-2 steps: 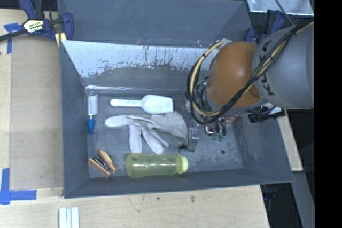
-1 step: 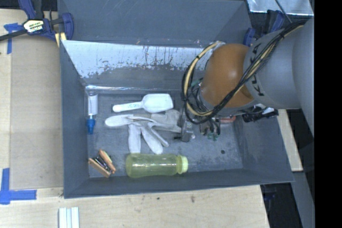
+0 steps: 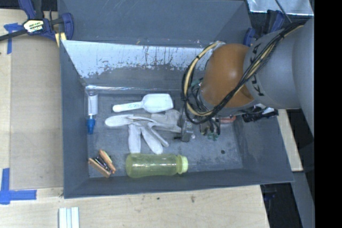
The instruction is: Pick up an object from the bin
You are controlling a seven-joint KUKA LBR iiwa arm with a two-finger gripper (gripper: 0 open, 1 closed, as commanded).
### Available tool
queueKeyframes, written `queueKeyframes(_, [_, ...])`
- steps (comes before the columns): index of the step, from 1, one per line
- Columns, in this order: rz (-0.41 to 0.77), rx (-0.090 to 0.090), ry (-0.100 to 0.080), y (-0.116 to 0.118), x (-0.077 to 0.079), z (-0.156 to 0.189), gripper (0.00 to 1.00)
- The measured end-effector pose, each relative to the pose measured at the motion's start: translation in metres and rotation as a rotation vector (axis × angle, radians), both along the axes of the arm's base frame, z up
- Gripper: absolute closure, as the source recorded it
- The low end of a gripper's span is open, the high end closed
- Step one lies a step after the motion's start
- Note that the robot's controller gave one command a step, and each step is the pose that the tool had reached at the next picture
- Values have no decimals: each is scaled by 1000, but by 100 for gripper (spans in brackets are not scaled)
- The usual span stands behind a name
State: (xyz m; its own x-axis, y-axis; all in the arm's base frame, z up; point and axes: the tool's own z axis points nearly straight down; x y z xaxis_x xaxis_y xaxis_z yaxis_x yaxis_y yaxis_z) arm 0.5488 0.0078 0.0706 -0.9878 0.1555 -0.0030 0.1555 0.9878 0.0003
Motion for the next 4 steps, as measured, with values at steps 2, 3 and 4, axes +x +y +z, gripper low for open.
queueKeyframes(2, [0,0,3,0,-1,12,100])
queueKeyframes(3, [-1,1,7,0,-2,27,100])
queueKeyframes(4, [0,1,2,0,-1,46,100])
